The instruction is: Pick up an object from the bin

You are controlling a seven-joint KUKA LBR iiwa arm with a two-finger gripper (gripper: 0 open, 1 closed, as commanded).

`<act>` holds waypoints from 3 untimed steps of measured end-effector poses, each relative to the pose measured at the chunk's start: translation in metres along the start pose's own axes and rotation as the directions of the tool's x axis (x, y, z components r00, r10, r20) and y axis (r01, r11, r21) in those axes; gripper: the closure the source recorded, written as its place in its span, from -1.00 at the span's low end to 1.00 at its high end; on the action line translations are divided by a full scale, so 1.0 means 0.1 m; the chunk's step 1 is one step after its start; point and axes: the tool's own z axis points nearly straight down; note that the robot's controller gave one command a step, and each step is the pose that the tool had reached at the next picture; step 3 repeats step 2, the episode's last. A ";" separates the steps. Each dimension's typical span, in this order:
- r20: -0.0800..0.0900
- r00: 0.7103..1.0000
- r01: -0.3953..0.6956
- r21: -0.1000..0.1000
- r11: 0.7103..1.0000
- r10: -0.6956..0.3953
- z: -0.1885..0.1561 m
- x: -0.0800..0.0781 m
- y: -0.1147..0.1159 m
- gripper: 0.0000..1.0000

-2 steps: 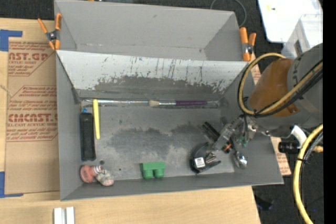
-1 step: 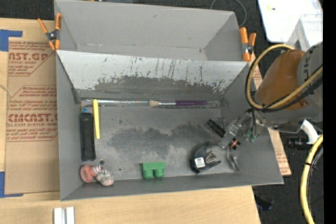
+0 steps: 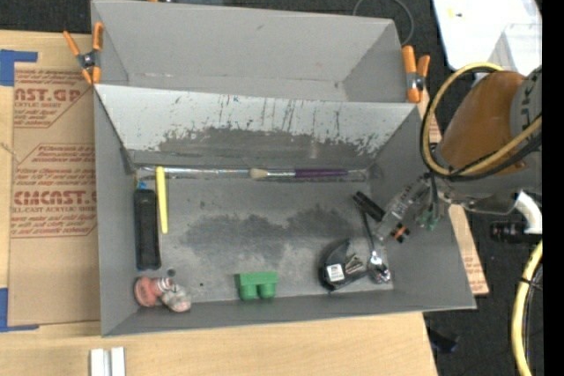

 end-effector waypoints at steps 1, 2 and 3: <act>-0.002 1.000 0.000 0.001 1.000 0.000 -0.07 0.00 0.00 1.00; -0.004 1.000 0.000 0.002 1.000 0.000 -0.25 0.01 0.00 1.00; -0.004 1.000 0.000 0.002 1.000 0.000 -0.25 0.01 0.00 1.00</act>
Offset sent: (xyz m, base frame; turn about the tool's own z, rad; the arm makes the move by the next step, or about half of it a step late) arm 0.0000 0.0001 0.0416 0.0000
